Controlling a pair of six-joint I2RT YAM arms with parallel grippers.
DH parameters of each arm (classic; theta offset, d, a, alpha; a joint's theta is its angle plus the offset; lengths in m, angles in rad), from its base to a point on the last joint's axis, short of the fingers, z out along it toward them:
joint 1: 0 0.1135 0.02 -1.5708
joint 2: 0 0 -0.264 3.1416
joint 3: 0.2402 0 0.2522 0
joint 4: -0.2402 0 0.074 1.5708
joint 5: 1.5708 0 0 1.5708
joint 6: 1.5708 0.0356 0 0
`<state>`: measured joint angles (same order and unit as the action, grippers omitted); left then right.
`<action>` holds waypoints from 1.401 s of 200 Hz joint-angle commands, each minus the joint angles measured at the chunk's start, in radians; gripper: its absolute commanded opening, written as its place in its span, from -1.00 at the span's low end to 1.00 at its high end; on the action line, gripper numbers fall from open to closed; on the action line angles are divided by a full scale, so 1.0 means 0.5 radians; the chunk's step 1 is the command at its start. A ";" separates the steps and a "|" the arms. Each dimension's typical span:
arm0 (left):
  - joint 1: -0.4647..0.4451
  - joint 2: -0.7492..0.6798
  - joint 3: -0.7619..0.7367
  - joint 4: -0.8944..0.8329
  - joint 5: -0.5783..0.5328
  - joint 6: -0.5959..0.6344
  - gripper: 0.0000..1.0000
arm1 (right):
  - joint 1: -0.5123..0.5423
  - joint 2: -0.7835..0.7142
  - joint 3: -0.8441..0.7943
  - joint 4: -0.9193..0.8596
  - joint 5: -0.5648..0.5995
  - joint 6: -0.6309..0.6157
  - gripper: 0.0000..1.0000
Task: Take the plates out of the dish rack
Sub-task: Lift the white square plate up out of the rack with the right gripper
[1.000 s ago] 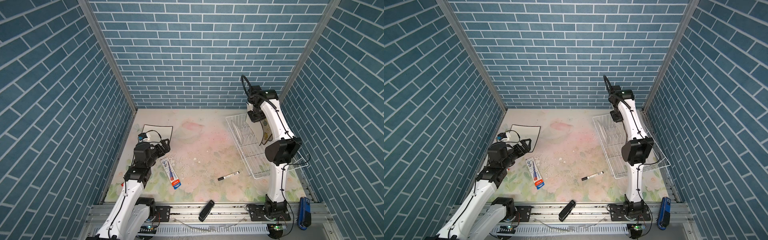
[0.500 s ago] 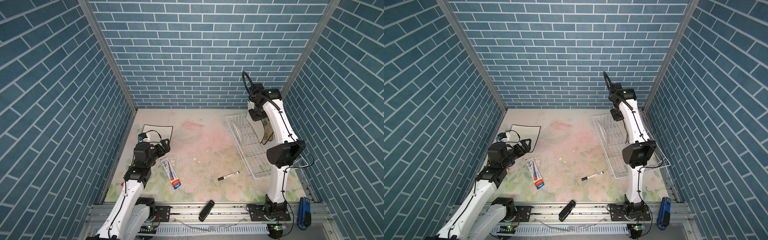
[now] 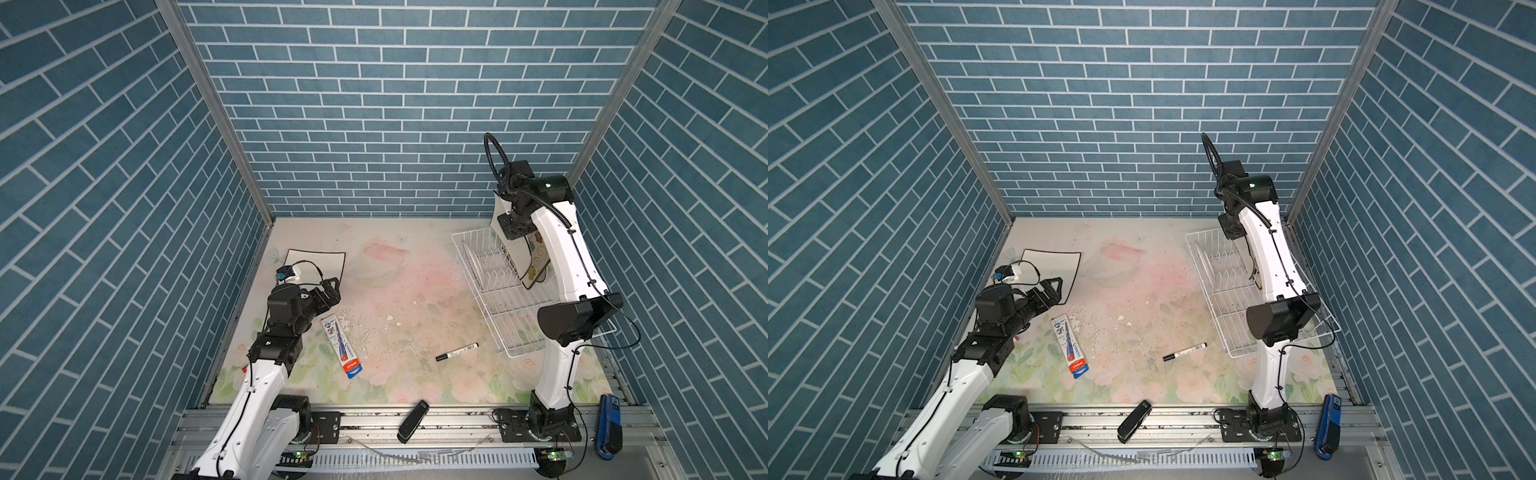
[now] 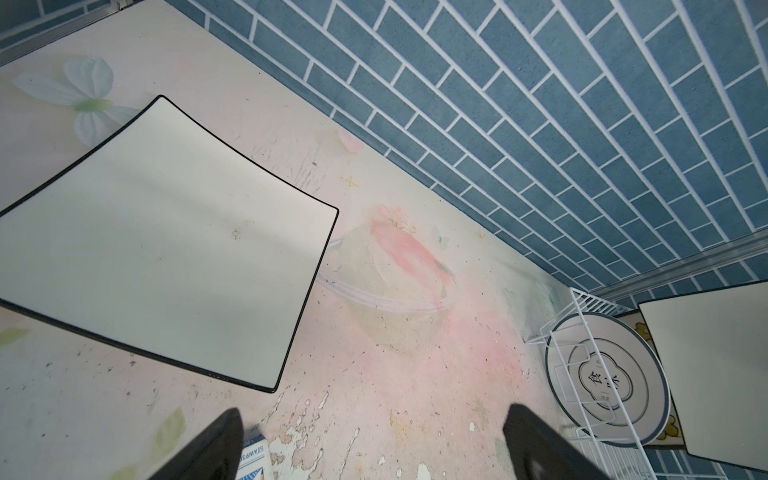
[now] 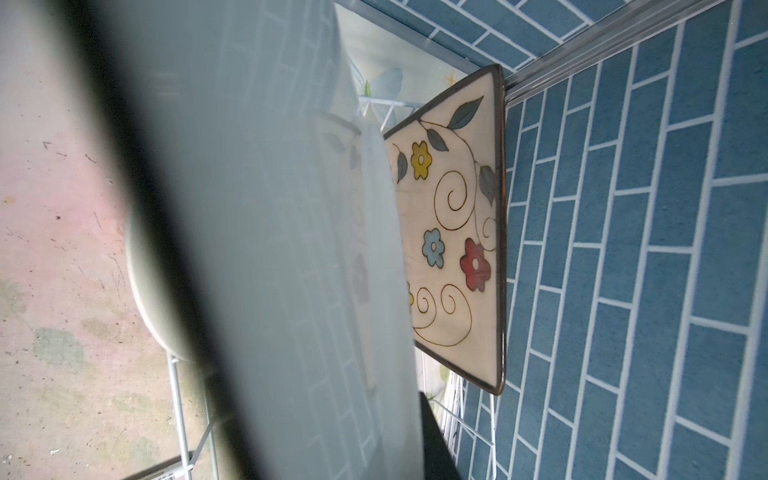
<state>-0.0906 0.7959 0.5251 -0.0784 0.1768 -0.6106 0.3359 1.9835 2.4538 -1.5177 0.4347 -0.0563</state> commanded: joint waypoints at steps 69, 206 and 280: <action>-0.011 -0.011 0.054 -0.006 0.000 0.005 0.99 | 0.200 -0.286 0.041 0.192 0.093 0.035 -1.00; -0.012 0.003 0.057 0.020 0.024 -0.007 0.99 | 0.389 -0.441 0.021 0.287 -0.049 0.124 -1.00; -0.012 0.002 0.045 0.028 0.032 -0.021 0.99 | 0.468 -0.526 -0.086 0.443 -0.233 0.154 -1.00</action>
<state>-0.0906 0.7967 0.5251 -0.0772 0.1841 -0.6178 0.5629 1.8019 2.4165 -1.4353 0.3485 -0.0280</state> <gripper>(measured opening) 0.996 0.152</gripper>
